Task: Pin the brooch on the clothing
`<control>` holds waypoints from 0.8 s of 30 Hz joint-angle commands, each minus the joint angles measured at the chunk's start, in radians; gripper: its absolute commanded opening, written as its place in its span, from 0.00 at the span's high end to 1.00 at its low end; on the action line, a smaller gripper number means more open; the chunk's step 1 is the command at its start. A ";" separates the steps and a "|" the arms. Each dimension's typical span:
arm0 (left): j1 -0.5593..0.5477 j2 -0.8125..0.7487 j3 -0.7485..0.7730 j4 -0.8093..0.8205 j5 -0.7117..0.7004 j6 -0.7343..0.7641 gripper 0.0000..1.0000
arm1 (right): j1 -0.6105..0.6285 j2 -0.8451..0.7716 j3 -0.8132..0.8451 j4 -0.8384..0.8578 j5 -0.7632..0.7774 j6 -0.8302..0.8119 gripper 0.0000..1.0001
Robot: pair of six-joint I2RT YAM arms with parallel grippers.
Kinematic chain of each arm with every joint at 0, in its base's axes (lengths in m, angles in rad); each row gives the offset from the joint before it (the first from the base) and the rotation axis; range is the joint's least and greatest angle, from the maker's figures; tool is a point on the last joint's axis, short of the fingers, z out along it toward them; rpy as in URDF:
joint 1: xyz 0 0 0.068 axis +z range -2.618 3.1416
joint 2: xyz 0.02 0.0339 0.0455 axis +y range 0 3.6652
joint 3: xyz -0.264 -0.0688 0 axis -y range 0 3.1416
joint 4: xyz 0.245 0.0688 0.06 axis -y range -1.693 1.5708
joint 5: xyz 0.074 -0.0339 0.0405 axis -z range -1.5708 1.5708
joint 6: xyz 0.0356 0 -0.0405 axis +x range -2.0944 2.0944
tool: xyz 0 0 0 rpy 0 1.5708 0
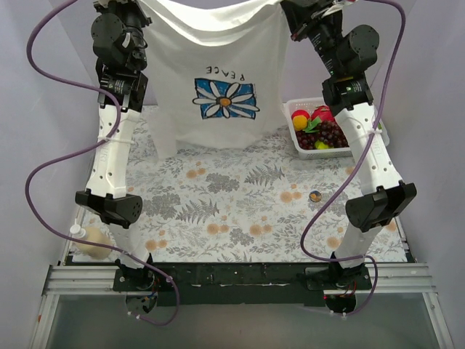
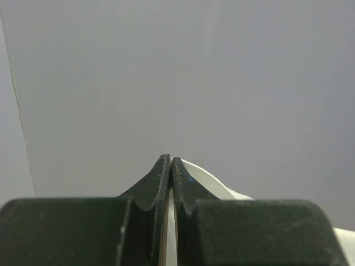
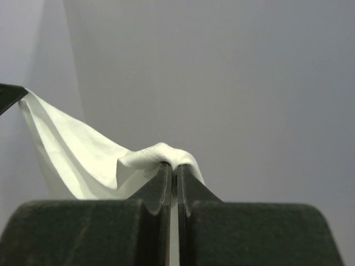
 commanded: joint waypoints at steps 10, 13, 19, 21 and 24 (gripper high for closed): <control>0.042 -0.059 -0.110 0.180 0.014 0.008 1.00 | -0.051 -0.234 -0.422 0.455 0.089 0.009 0.99; 0.042 -0.180 -0.373 0.184 -0.037 -0.024 1.00 | -0.052 -0.310 -0.653 0.450 0.076 0.011 0.99; 0.042 -0.456 -0.910 0.136 -0.117 -0.167 1.00 | -0.054 -0.423 -1.043 0.400 0.002 0.066 0.99; 0.041 -0.516 -1.008 0.100 -0.123 -0.204 1.00 | -0.052 -0.466 -1.124 0.355 -0.006 0.077 0.99; 0.042 -0.611 -1.162 0.011 -0.129 -0.297 1.00 | -0.052 -0.527 -1.270 0.309 0.000 0.114 0.99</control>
